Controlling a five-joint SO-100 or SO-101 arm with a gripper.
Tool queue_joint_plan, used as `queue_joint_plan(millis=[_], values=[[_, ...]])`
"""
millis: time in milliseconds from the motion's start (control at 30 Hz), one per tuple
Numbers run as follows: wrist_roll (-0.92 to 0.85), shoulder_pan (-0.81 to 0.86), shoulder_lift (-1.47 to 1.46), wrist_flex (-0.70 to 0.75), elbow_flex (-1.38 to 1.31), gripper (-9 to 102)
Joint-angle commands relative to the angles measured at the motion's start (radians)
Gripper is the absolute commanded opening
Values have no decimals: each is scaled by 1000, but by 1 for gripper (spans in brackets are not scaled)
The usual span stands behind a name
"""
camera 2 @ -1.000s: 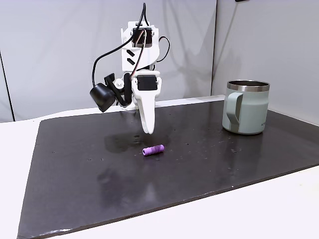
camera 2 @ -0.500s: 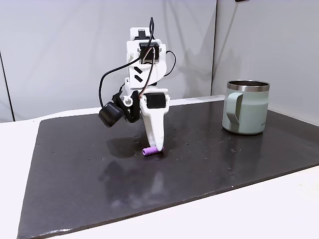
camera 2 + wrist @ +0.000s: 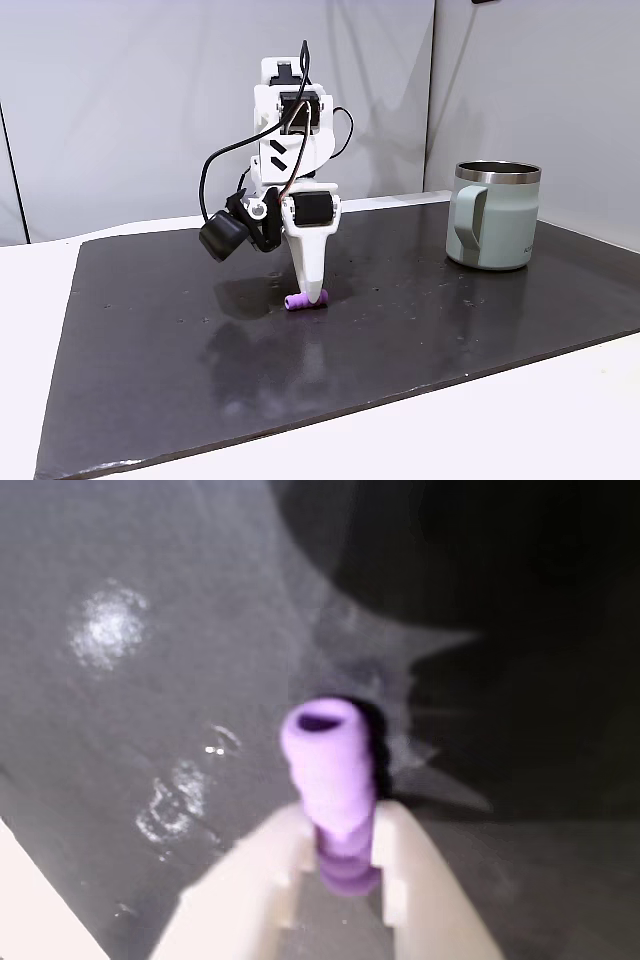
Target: Grasp a pengrip and put it in the cup.
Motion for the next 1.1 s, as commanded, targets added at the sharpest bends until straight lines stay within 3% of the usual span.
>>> queue_joint_plan(millis=[0,300,500,767,1067], values=[[14,17,5,15,-43,3],[49,21,8,20,-41,0],[72,-9,124,120,-91,1],[100,-126,345,244,-81,0],[97,-336,538,270,-100,0]])
